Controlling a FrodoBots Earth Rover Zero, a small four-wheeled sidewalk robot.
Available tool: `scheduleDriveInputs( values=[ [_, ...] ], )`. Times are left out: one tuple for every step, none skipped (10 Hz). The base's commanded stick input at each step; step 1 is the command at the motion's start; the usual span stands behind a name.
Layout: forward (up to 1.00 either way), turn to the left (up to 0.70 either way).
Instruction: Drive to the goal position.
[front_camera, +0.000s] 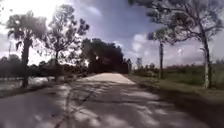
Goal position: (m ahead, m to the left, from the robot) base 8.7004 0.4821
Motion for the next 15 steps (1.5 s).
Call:
scheduleDriveInputs(
  values=[
    [1.0,0.0],
    [1.0,0.0],
    [1.0,0.0],
    [1.0,0.0],
    [1.0,0.0],
    [1.0,0.0],
    [1.0,0.0],
    [1.0,0.0],
    [1.0,0.0],
    [1.0,0.0],
    [1.0,0.0],
    [1.0,0.0],
    [1.0,0.0],
    [1.0,0.0],
    [1.0,0.0]
  ],
)
